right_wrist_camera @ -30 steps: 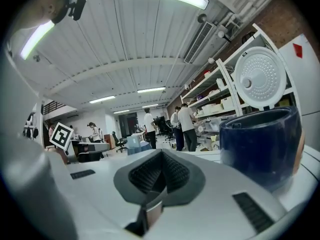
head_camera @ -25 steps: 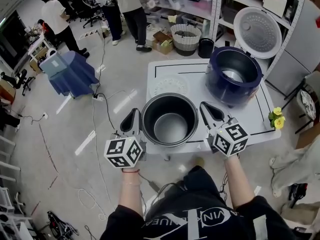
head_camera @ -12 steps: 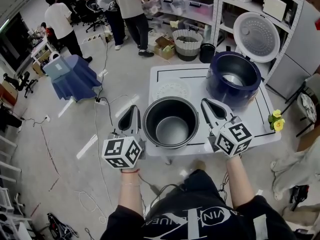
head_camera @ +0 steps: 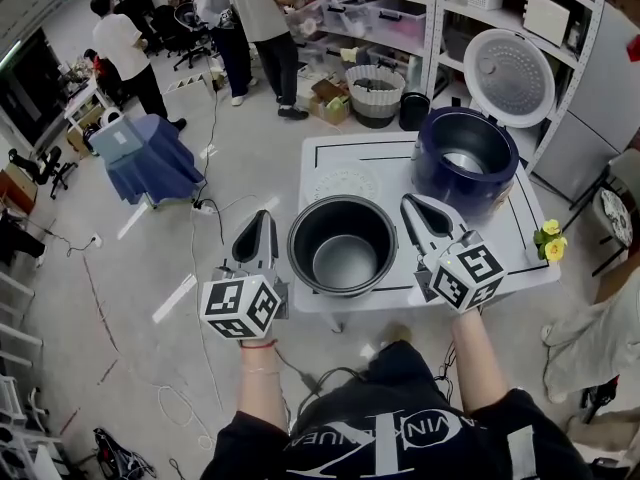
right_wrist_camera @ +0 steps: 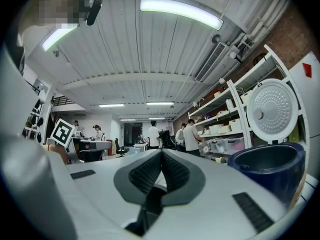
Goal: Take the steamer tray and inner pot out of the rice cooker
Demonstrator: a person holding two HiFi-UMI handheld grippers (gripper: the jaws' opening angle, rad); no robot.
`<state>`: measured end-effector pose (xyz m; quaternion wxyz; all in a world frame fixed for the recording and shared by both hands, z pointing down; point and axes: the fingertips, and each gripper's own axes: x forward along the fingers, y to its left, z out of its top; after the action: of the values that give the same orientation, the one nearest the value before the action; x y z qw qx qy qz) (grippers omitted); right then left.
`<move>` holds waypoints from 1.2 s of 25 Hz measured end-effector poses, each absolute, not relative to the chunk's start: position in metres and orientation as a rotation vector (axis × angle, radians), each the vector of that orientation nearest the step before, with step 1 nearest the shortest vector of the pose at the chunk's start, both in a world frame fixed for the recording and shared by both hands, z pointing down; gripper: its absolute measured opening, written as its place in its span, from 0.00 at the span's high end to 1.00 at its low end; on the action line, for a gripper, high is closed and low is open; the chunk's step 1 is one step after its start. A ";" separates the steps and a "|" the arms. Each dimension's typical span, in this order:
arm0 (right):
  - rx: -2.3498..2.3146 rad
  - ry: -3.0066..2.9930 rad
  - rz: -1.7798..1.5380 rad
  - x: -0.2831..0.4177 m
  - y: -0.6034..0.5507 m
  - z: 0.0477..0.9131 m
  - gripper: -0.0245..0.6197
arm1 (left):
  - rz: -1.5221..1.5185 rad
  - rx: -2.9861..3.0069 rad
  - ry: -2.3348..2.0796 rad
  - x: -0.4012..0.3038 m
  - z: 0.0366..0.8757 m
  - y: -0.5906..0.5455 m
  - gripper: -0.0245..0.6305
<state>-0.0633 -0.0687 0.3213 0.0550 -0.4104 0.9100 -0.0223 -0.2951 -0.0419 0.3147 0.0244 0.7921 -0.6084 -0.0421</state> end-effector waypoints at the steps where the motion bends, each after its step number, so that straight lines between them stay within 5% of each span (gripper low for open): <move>1: -1.246 2.762 -0.069 -0.063 -0.068 0.322 0.97 | -0.132 2.450 -1.886 -0.296 0.315 -0.041 0.94; 30: -1.263 2.755 -0.120 -0.063 -0.068 0.333 0.97 | -0.112 2.421 -1.910 -0.305 0.320 -0.038 0.94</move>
<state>-0.0626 -0.0677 0.3334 0.0541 -0.4158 0.9070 -0.0395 -0.3047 -0.0381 0.3199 0.0279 0.7843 -0.6187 -0.0363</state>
